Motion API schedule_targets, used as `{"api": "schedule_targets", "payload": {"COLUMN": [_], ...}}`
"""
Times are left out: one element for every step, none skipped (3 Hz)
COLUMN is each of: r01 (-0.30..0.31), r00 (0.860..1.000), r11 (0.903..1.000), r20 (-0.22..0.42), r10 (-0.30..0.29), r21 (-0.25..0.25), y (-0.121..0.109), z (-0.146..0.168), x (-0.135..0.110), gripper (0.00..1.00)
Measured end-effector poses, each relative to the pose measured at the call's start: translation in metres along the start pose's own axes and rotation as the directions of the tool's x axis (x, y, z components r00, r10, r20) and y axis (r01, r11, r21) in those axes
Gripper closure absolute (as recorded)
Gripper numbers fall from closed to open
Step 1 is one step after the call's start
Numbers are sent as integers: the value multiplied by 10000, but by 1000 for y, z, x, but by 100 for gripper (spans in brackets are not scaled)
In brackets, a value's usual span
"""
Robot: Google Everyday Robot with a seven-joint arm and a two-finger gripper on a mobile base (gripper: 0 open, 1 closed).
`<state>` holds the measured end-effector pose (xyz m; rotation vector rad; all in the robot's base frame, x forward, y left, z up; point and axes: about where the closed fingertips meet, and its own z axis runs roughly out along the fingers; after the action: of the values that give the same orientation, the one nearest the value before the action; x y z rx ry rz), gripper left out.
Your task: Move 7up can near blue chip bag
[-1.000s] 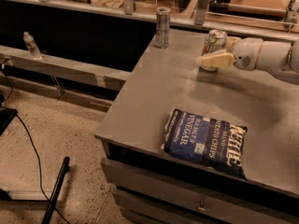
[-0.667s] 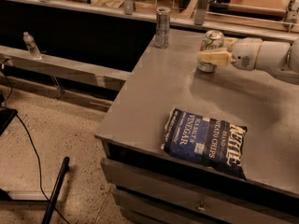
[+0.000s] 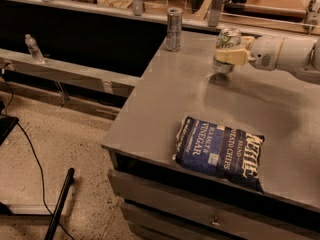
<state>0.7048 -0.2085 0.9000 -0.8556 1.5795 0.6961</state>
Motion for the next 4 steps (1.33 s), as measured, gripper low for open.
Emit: {"api": "schedule_targets", "payload": {"r01": [-348, -513, -283, -56], "r00": [9992, 9986, 9996, 9995], "r11": [9987, 9955, 9952, 9943], "r20": [169, 99, -29, -305], "r10": [355, 523, 281, 23], "r21": [-359, -801, -941, -1062], "y": [15, 50, 87, 117], "z": [-12, -33, -60, -80], "x": [-16, -25, -29, -21], "gripper": [100, 100, 100, 100]}}
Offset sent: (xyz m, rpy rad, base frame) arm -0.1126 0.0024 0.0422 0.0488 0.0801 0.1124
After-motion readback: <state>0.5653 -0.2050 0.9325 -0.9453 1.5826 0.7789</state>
